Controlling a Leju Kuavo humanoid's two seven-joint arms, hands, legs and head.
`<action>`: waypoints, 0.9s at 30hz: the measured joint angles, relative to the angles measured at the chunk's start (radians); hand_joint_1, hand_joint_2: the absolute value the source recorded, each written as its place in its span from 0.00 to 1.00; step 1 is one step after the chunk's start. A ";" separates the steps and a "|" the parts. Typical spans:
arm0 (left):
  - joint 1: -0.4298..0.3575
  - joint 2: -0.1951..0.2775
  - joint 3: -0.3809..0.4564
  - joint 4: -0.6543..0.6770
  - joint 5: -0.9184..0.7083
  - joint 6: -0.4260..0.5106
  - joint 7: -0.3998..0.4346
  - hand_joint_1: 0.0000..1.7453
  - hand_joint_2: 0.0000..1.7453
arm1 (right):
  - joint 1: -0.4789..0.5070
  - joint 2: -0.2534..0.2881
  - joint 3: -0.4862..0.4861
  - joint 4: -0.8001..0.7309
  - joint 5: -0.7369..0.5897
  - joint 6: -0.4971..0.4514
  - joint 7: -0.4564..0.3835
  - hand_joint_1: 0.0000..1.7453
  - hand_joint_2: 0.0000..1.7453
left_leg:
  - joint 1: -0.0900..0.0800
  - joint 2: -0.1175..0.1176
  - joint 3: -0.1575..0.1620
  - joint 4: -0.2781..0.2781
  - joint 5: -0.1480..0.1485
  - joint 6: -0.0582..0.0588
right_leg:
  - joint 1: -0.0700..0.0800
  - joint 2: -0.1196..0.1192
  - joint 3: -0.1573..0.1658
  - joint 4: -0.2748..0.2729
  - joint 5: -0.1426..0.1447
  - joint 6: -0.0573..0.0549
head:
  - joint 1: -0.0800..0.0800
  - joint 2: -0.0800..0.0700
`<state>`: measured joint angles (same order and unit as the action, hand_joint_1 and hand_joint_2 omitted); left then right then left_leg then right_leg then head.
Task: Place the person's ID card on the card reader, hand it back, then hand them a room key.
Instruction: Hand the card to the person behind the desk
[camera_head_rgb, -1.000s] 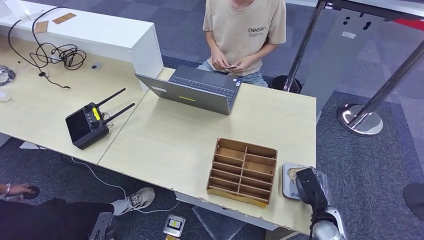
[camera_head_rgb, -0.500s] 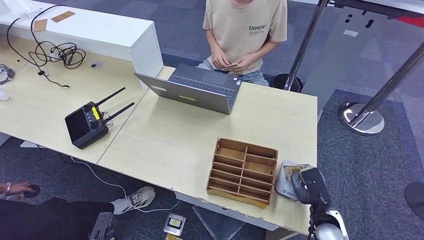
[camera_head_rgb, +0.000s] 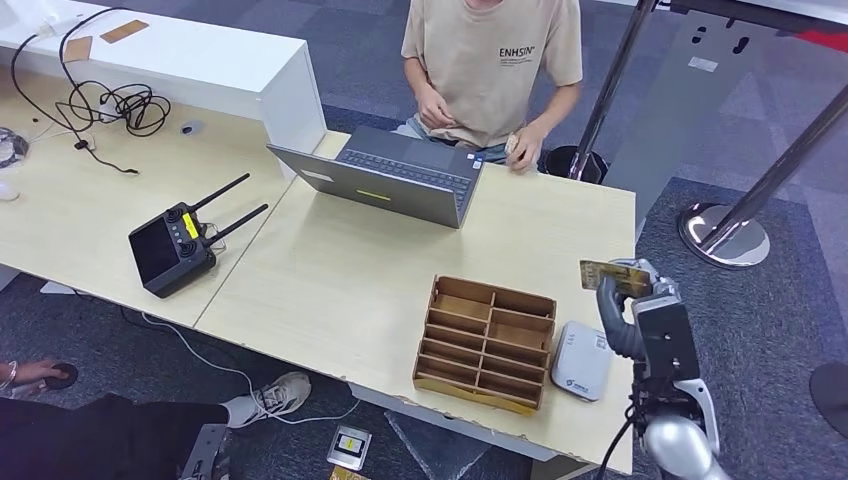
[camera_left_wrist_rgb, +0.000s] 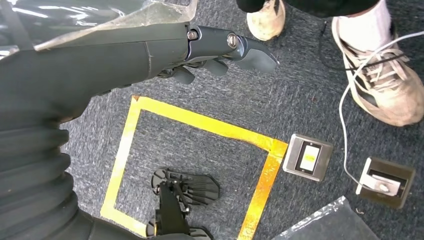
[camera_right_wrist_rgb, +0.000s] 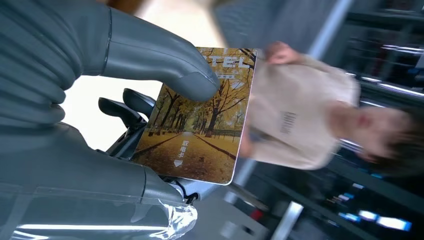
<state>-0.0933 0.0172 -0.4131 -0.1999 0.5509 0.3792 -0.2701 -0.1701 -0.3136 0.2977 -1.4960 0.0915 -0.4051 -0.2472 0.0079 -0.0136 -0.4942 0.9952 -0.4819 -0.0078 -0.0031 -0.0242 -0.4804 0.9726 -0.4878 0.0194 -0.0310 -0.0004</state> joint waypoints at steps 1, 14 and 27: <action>-0.002 0.000 -0.003 0.000 -0.004 0.000 -0.001 0.00 1.00 | -0.021 0.004 0.000 -0.026 0.022 0.000 0.008 1.00 1.00 | 0.000 0.000 0.000 0.000 0.000 0.000 | 0.000 0.000 0.000 0.000 0.000 0.000 | 0.000 0.000; -0.066 0.000 -0.071 -0.004 -0.060 -0.025 0.045 0.00 1.00 | -0.464 0.093 0.133 -0.060 0.223 0.091 0.050 1.00 1.00 | 0.000 -0.001 -0.007 0.000 0.006 -0.002 | 0.000 -0.001 -0.007 0.003 0.004 -0.001 | 0.000 0.000; -0.099 -0.002 -0.123 -0.010 -0.083 -0.047 0.068 0.00 1.00 | -0.783 0.176 0.277 0.292 0.355 0.127 0.049 1.00 1.00 | 0.000 -0.004 -0.009 0.000 0.006 -0.003 | 0.000 -0.002 -0.009 0.004 0.005 -0.001 | 0.000 0.000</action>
<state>-0.1919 0.0149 -0.5356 -0.2102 0.4677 0.3325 -0.2023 -0.9530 -0.1378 0.5744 -1.2045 0.4466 -0.2780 -0.1986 0.0082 -0.0172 -0.5034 0.9956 -0.4754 -0.0109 -0.0031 -0.0259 -0.4895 0.9761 -0.4830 0.0186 -0.0311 -0.0004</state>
